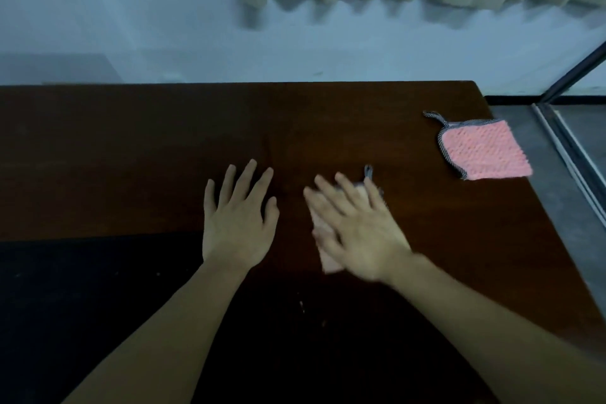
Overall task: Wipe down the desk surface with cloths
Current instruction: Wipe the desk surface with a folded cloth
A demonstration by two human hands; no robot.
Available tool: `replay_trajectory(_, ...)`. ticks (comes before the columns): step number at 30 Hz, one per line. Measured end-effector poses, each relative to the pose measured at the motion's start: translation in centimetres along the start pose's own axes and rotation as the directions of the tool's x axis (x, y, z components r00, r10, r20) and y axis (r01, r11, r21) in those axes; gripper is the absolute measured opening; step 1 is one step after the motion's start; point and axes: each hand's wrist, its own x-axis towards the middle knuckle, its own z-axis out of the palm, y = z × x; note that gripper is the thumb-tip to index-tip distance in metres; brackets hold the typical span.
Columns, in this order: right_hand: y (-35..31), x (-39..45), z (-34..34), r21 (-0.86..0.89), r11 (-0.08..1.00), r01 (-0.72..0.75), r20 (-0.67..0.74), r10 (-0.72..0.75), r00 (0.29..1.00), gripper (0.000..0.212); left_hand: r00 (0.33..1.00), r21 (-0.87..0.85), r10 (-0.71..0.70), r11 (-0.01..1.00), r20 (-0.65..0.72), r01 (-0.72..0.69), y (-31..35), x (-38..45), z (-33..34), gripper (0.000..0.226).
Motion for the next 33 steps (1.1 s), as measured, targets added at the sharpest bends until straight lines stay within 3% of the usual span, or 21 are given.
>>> replay_trajectory(7,2.6,6.9,-1.8,0.031,0.986,-0.164,-0.063,0.166,0.984,0.061,0.998,-0.011,0.011,1.000,-0.054,-0.012,0.0,0.0,0.4,0.058)
replay_trajectory(17,-0.7,-3.1,1.1,0.005,0.996,0.092,0.033,-0.092,0.995,0.065,0.999,-0.026,0.005,1.000,-0.047,-0.006,0.1,0.0,0.0,0.058)
replay_trajectory(24,4.3,6.4,-2.5,0.018,0.995,-0.096,-0.029,0.097,0.995,0.062,0.999,-0.030,0.002,1.000,-0.043,-0.004,0.0,0.2,0.1,0.057)
replay_trajectory(28,4.0,8.0,-2.6,0.020,0.986,-0.167,-0.056,0.168,0.984,0.062,0.999,-0.017,0.005,1.000,-0.053,-0.006,-0.1,0.1,0.3,0.057)
replay_trajectory(33,0.2,1.0,-0.3,0.020,0.999,-0.044,-0.003,0.044,0.999,0.062,1.000,-0.005,-0.010,1.000,-0.023,0.010,0.1,0.0,0.0,0.058)
